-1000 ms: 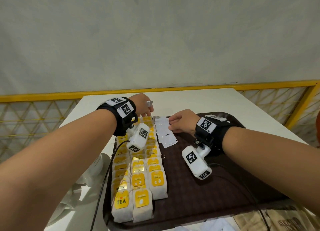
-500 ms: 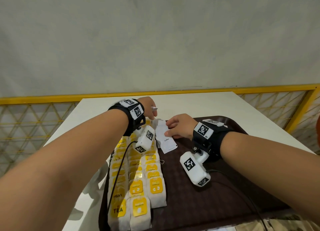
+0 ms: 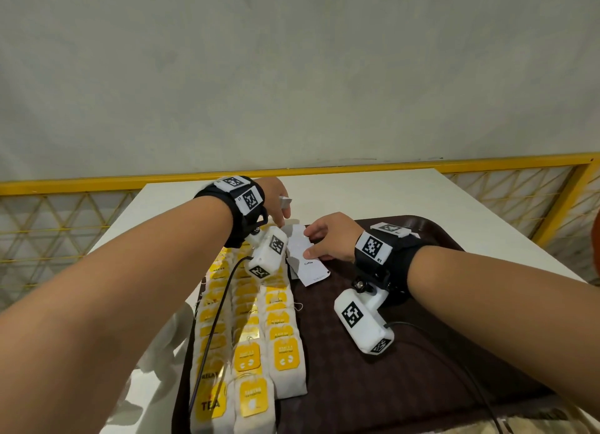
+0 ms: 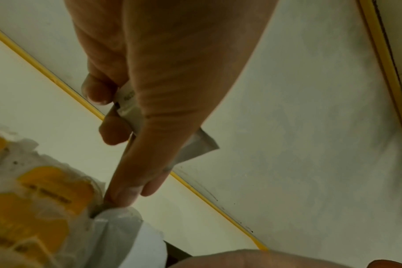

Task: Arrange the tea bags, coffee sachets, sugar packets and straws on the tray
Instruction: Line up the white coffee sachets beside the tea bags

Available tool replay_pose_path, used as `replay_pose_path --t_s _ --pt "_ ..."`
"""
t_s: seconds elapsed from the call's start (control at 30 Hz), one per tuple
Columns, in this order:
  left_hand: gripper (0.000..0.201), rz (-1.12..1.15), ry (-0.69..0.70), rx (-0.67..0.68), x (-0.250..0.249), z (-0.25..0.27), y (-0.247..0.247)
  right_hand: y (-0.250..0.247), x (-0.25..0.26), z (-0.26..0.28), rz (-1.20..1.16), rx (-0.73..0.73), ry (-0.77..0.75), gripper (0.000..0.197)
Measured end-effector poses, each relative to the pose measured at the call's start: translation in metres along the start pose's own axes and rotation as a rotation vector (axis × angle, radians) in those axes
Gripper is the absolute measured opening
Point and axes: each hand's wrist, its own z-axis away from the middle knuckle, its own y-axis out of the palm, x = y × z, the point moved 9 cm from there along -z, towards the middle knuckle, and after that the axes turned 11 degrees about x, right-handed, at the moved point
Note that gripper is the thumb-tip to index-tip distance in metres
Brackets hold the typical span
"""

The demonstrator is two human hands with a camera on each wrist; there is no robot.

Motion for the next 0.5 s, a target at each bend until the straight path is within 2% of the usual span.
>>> replay_pose_path --t_s 0.5 --pt "0.024 -0.037 -0.009 0.036 0.0009 -0.0017 0.0056 -0.0023 -0.0019 -0.0010 0.028 -0.008 -0.014 0.052"
